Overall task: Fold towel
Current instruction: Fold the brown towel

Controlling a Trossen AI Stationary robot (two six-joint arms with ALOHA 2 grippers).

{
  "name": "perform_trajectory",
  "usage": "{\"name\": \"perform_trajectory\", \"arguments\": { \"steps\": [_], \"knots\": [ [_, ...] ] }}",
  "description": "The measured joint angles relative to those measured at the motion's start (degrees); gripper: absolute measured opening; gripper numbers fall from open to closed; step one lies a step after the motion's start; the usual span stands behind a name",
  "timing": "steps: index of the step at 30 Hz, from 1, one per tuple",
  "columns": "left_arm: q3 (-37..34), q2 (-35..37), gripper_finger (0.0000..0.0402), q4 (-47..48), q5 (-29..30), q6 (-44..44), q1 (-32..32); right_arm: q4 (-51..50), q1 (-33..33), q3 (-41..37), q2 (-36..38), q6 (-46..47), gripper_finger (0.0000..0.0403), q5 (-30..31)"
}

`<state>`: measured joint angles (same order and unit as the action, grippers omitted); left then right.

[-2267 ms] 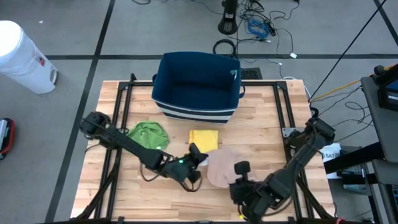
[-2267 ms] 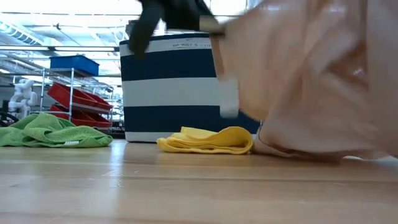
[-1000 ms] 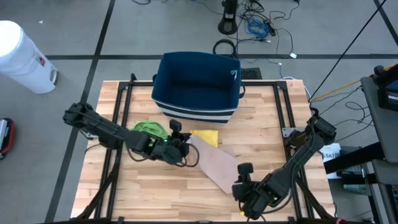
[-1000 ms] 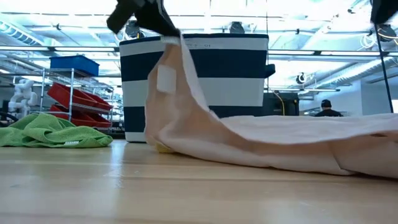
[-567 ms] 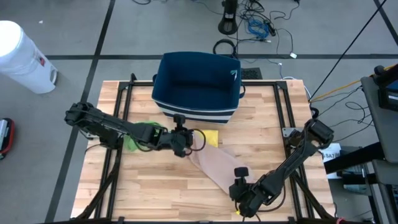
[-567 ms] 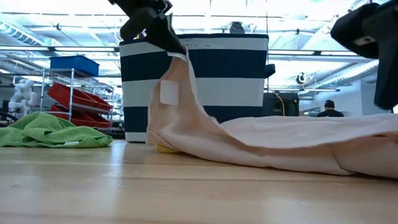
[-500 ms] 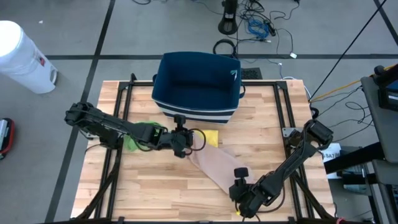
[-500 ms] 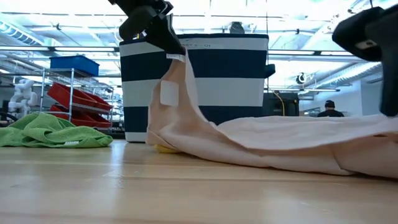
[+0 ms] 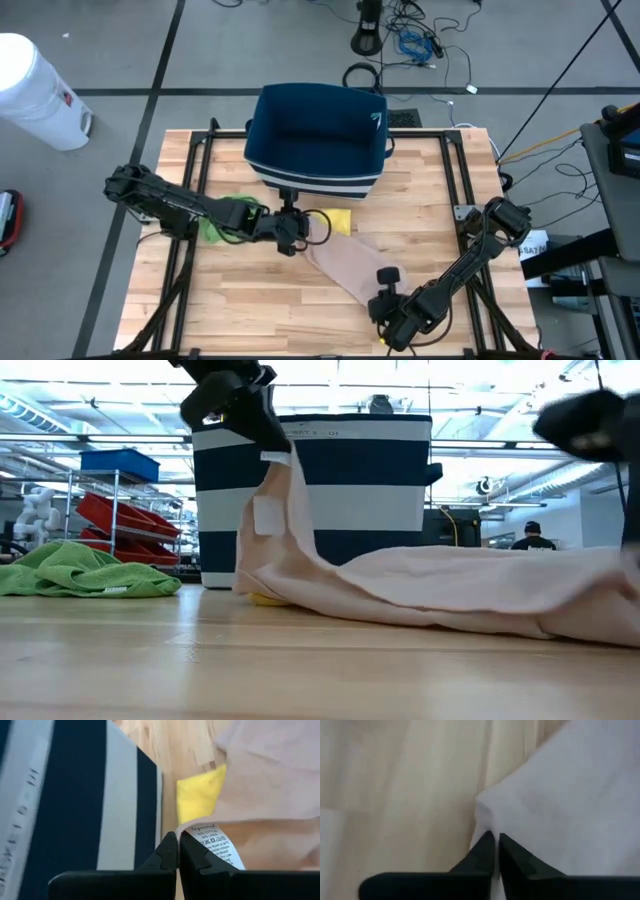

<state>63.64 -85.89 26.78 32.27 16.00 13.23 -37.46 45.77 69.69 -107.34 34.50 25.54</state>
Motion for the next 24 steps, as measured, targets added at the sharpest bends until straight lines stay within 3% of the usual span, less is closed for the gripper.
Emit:
{"name": "perform_trajectory", "arguments": {
  "steps": [15, 19, 24],
  "knots": [
    [0.0, 0.0, 0.0, 8.8, -0.1, -5.1, 7.4, -0.3, 2.5, 12.2, 7.5, -6.7, 0.0001, -0.4],
    [0.0, 0.0, 0.0, 8.7, -0.1, -5.1, 7.9, -2.0, 2.1, 12.2, 10.4, -3.7, 0.0001, -4.7],
    [0.0, 0.0, 0.0, 8.2, -0.1, -5.2, 7.4, -9.5, -0.8, 11.0, 9.8, 1.3, 0.001, -4.9]
  ]
}}
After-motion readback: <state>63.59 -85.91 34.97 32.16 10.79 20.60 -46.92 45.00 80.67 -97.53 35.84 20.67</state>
